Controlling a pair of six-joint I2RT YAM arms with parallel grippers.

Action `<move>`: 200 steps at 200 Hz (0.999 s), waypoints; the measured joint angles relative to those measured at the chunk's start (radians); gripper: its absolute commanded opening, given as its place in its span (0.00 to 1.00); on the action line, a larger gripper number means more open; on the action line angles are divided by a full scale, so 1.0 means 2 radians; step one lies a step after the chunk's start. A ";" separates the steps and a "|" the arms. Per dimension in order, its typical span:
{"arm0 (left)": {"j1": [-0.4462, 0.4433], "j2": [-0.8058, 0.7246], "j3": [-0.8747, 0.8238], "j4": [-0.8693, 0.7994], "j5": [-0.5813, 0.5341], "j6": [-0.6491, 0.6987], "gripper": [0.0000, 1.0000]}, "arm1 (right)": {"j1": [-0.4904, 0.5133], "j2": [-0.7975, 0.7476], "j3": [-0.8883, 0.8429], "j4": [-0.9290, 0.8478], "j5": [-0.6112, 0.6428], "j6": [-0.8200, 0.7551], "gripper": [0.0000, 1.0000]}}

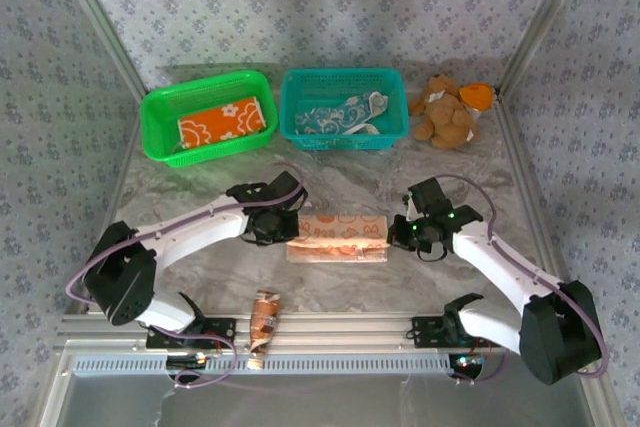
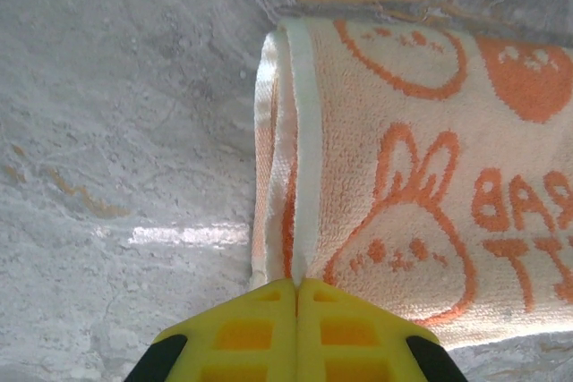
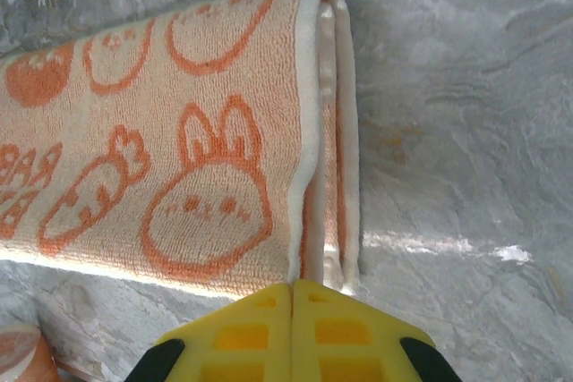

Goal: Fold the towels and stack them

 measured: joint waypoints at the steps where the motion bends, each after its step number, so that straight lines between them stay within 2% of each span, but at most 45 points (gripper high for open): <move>1: 0.000 0.000 0.000 0.000 0.000 -0.001 0.00 | 0.000 0.000 0.000 0.000 0.000 0.000 0.00; 122: -0.024 -0.010 -0.043 0.010 0.006 -0.033 0.00 | 0.016 -0.008 -0.050 0.008 0.000 0.011 0.00; 142: -0.025 0.002 -0.049 0.020 0.008 -0.033 0.00 | 0.019 0.000 -0.057 0.018 0.000 0.015 0.02; 152: -0.025 0.008 -0.055 0.026 0.010 -0.034 0.00 | 0.021 0.004 -0.060 0.024 0.001 0.016 0.08; 170: -0.026 0.021 -0.060 0.035 0.013 -0.035 0.09 | 0.022 0.014 -0.062 0.033 0.004 0.017 0.12; 182: -0.028 0.029 -0.060 0.040 0.015 -0.034 0.23 | 0.023 0.022 -0.062 0.039 0.006 0.018 0.20; 200: -0.029 0.034 -0.060 0.040 0.017 -0.035 0.37 | 0.023 0.029 -0.062 0.041 0.014 0.017 0.29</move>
